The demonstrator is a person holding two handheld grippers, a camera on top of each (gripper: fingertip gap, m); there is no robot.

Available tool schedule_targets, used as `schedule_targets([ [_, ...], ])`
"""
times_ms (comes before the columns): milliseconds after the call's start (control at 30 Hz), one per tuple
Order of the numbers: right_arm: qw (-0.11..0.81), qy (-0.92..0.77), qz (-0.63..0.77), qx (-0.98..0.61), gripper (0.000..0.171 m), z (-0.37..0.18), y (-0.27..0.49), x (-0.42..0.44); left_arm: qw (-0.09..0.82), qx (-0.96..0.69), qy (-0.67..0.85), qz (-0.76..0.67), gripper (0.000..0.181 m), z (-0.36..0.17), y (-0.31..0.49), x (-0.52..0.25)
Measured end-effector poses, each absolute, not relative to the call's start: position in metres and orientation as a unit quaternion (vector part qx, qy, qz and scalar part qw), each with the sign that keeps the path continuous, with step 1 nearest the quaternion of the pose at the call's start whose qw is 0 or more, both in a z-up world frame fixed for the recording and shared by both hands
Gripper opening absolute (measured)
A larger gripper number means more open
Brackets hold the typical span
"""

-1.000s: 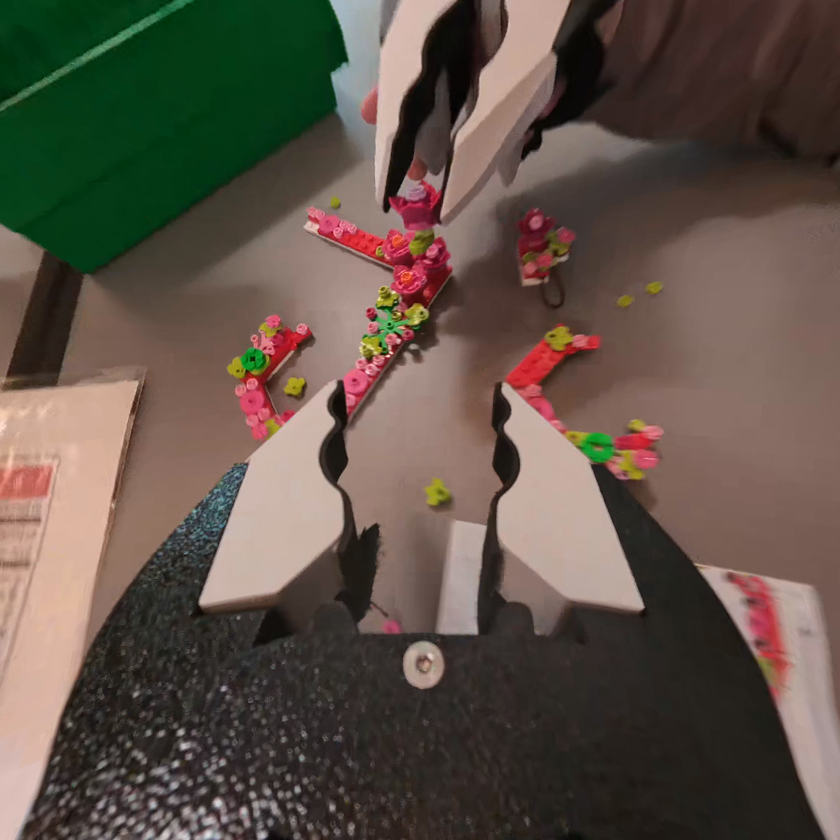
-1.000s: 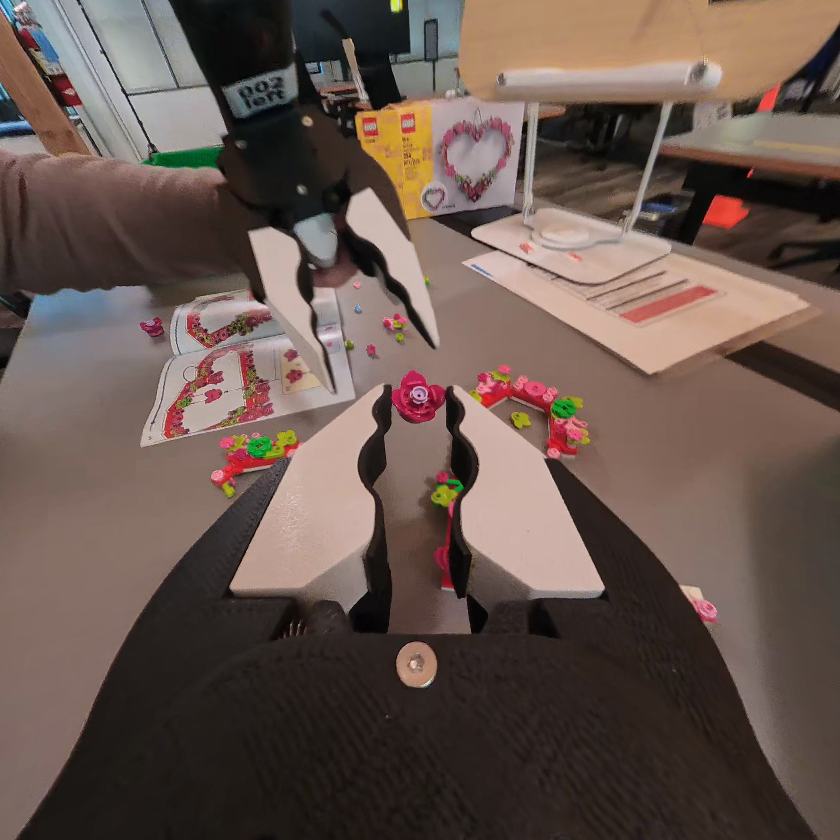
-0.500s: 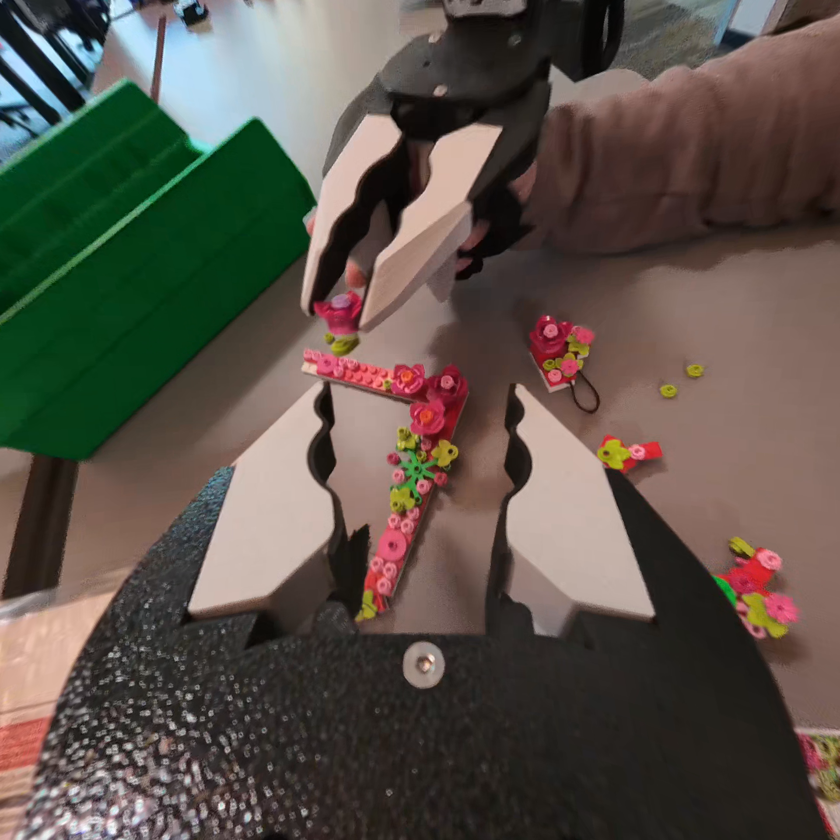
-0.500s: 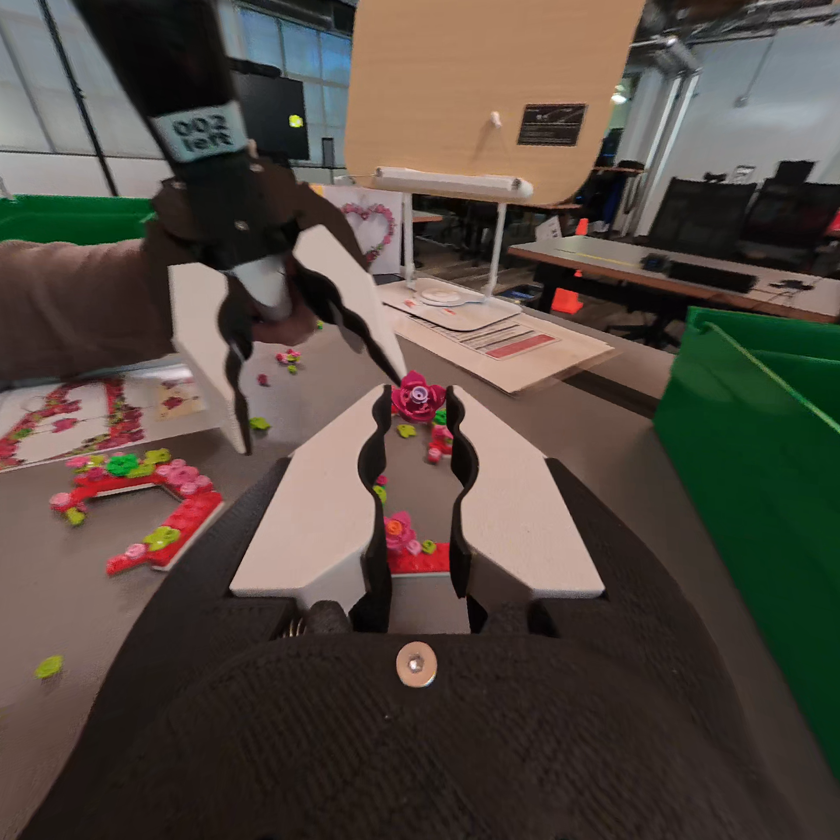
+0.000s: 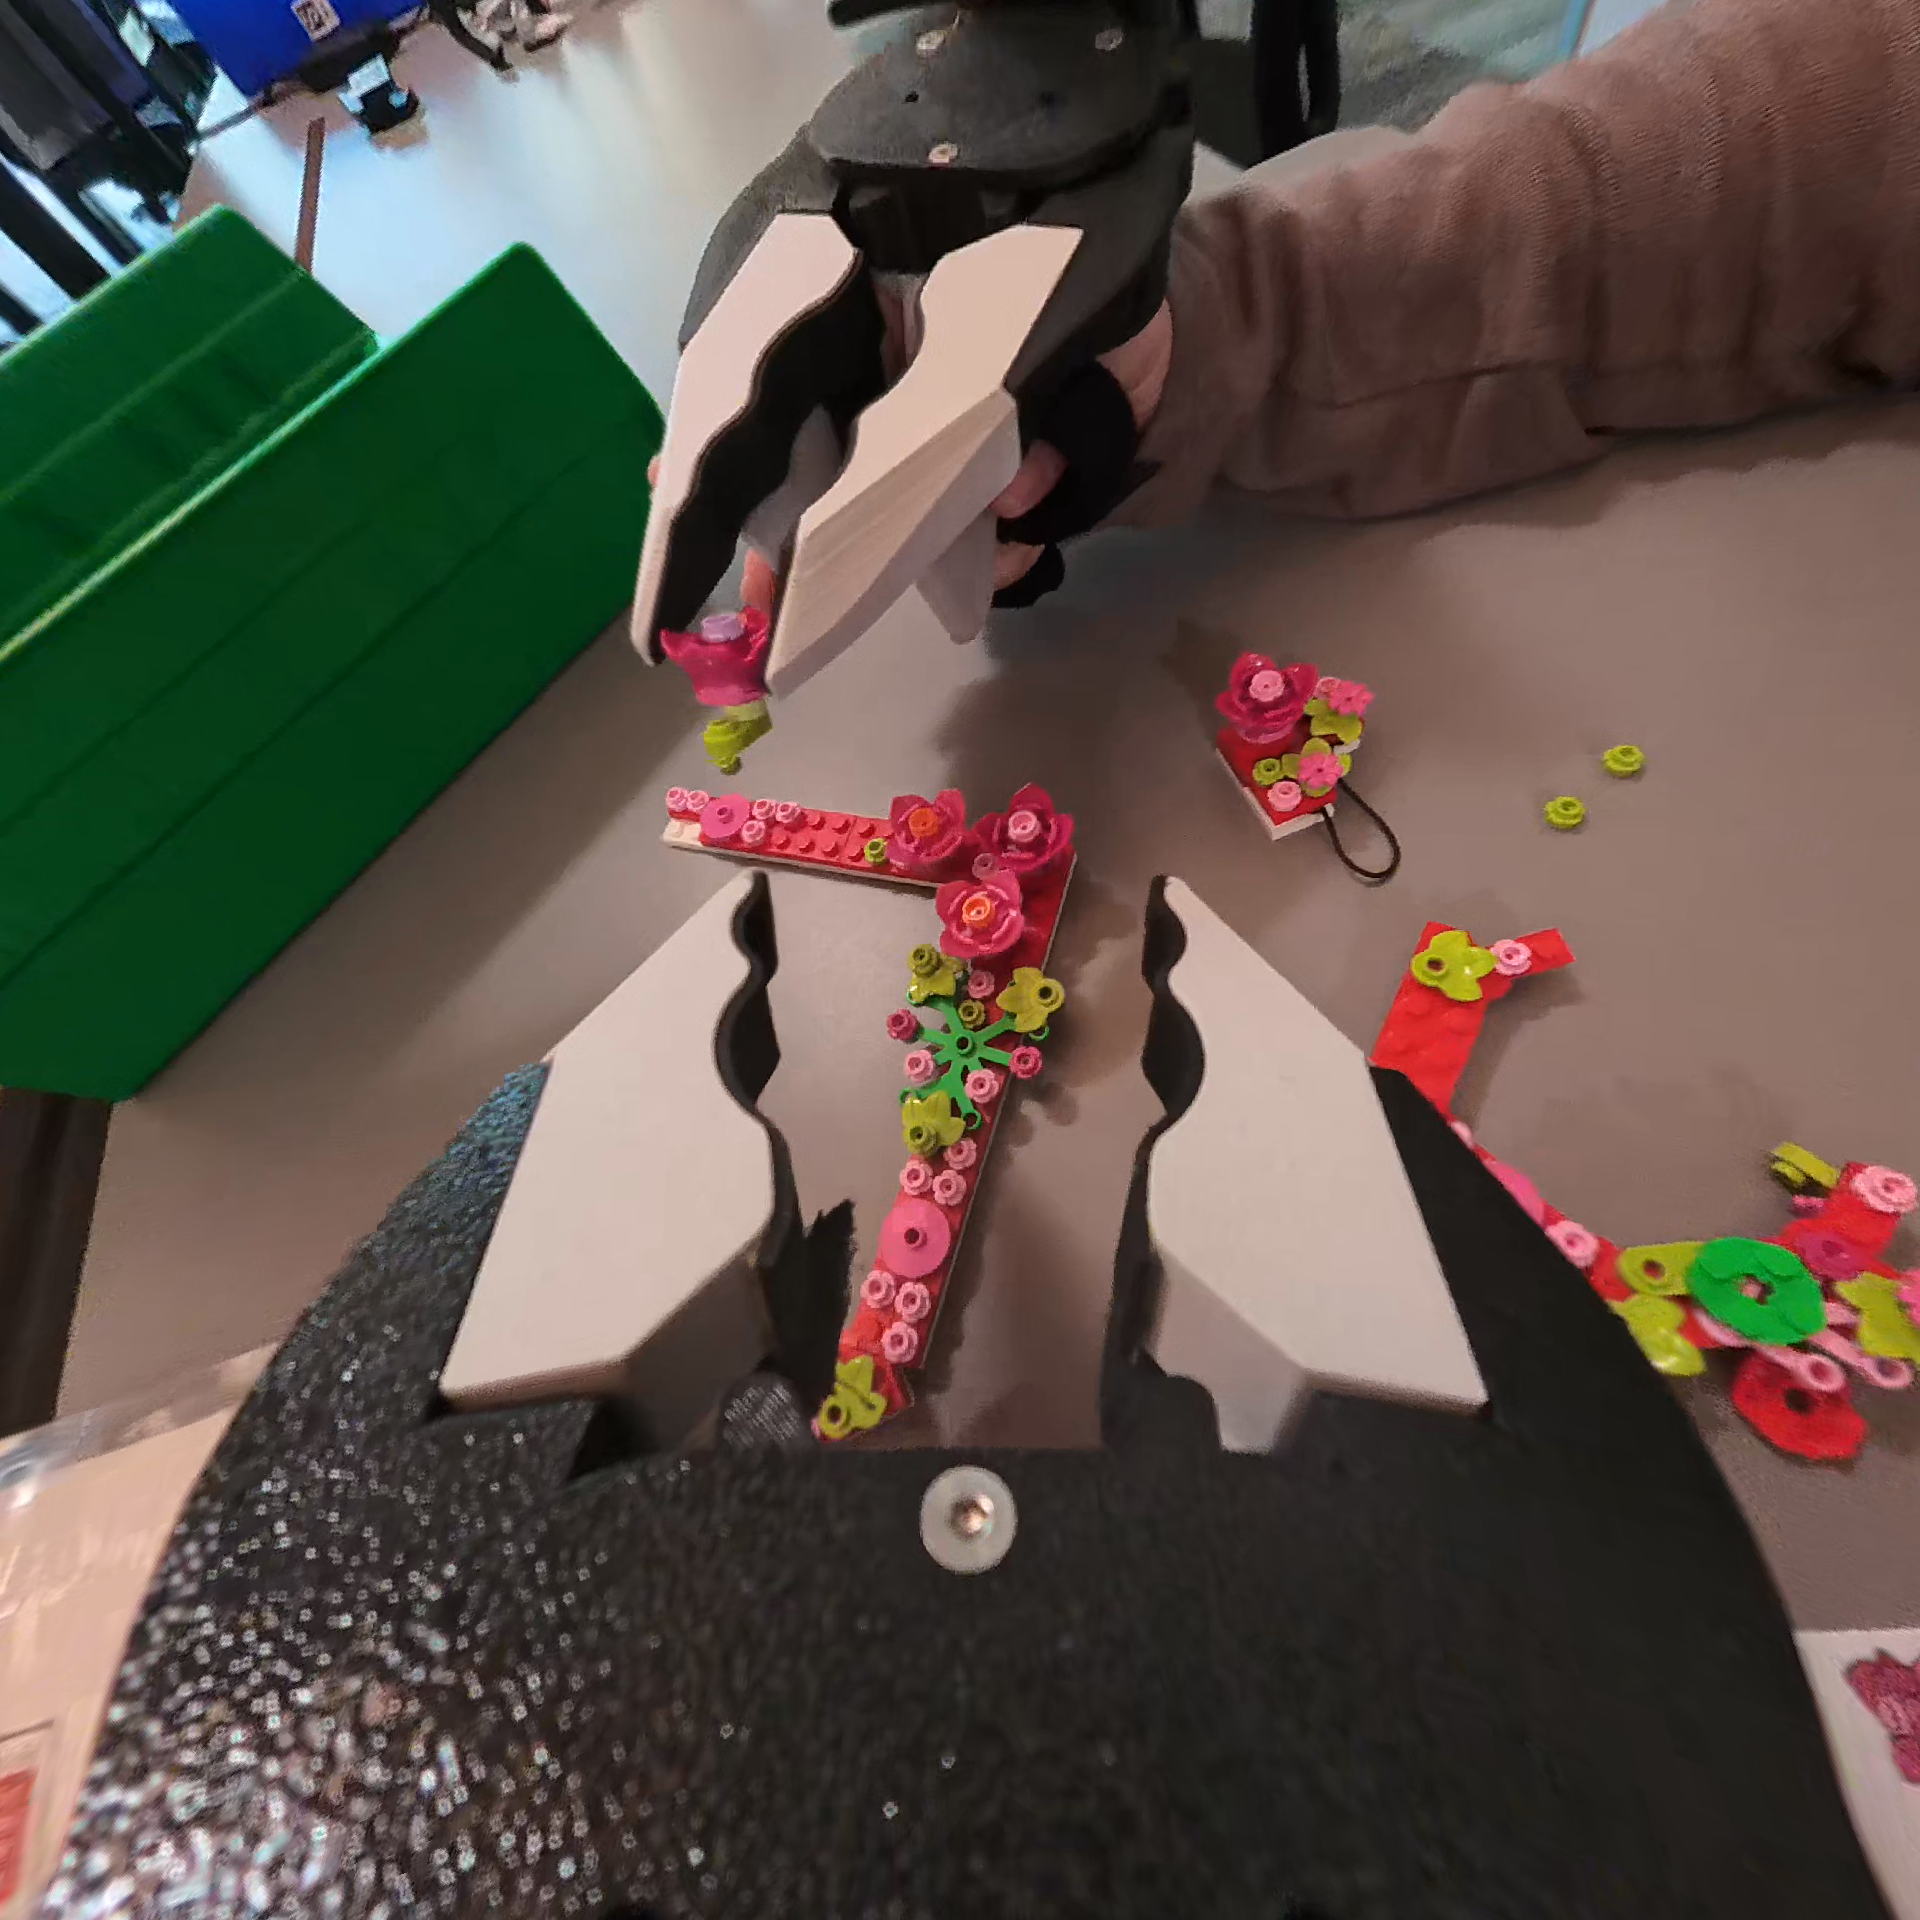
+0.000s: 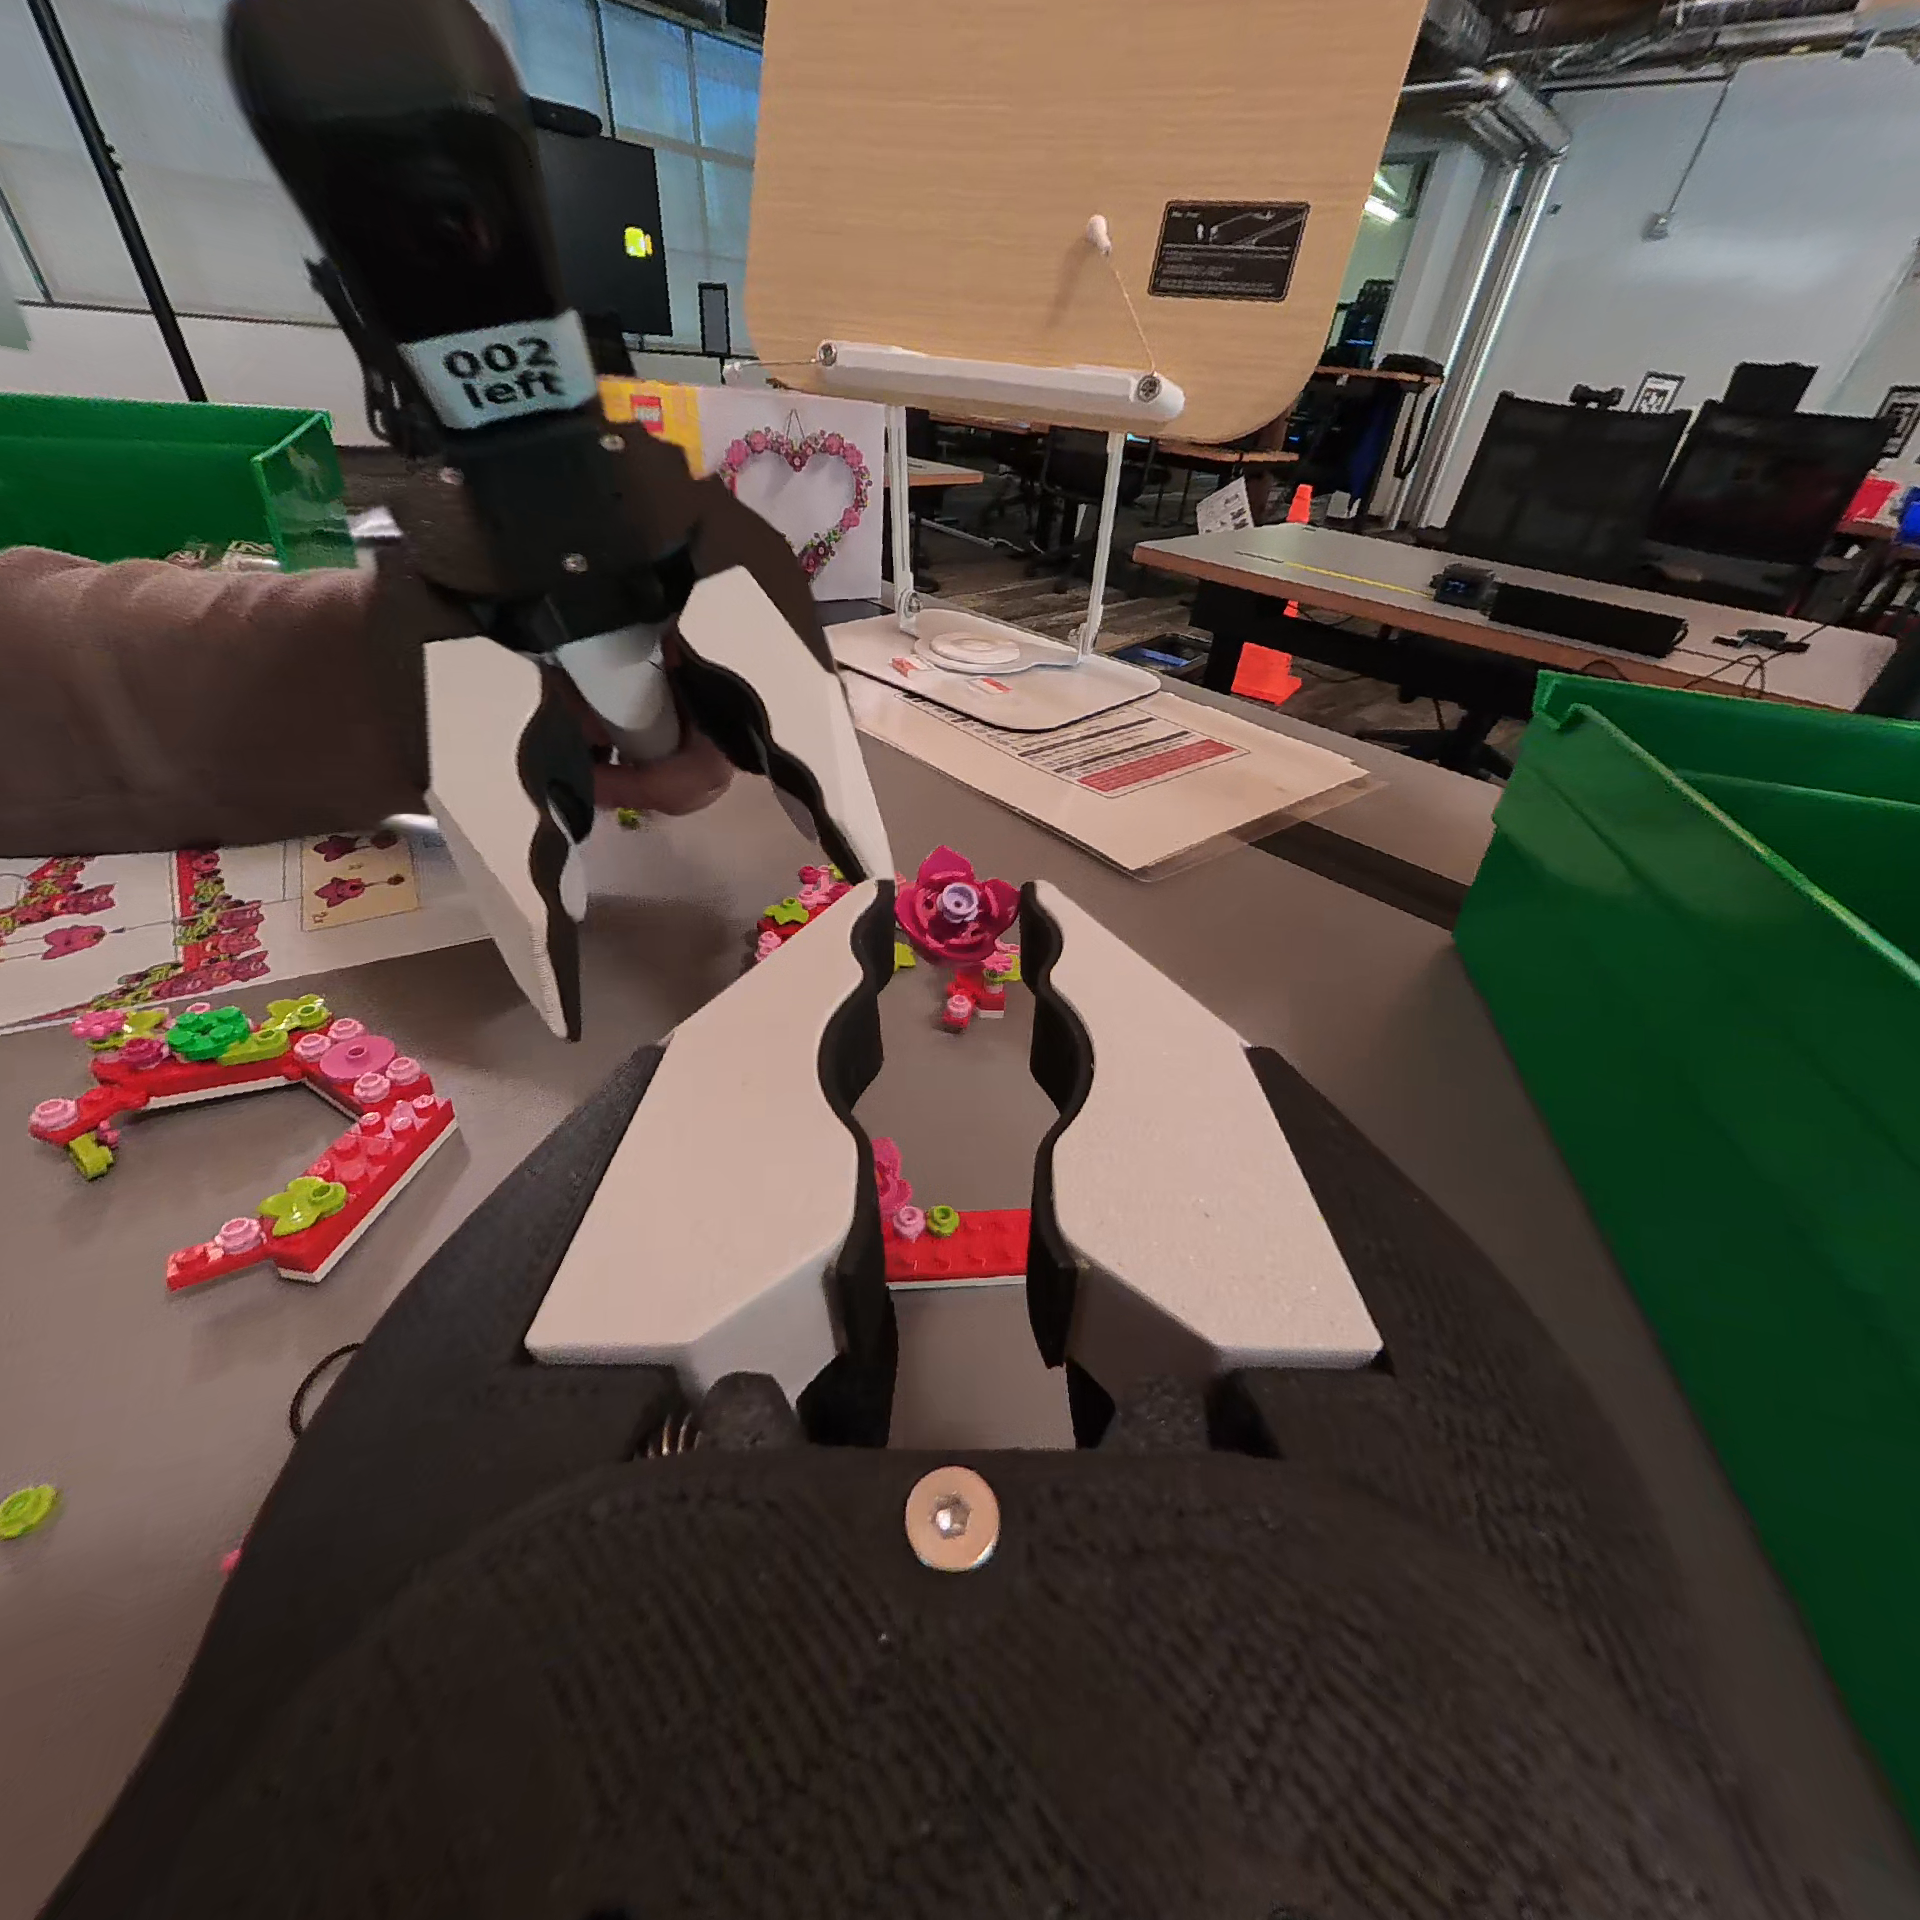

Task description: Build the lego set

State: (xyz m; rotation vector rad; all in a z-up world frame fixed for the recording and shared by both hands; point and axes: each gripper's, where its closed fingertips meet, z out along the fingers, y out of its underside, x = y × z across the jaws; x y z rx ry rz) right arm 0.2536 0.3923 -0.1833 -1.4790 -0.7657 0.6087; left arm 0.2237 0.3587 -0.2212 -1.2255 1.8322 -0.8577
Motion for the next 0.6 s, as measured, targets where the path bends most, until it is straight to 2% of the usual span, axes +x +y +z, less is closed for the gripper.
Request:
schedule_targets([
  [133,0.629,-0.342,0.264,-0.646,0.022,-0.183,0.390,0.251,0.362,-0.490,0.707,-0.359,0.070,-0.227,0.364,0.220],
  [333,0.604,-0.355,0.271,-0.660,0.022,-0.189,0.386,0.249,0.304,-0.483,0.766,-0.295,0.071,-0.240,0.377,0.215],
  [467,0.561,-0.379,0.285,-0.679,0.023,-0.197,0.376,0.238,0.239,-0.466,0.816,-0.244,0.062,-0.258,0.383,0.206],
  [533,0.545,-0.388,0.282,-0.688,0.022,-0.198,0.372,0.232,0.226,-0.450,0.828,-0.247,0.052,-0.263,0.379,0.206],
  [600,0.530,-0.393,0.275,-0.699,0.022,-0.200,0.369,0.226,0.214,-0.456,0.831,-0.237,0.050,-0.271,0.380,0.202],
])
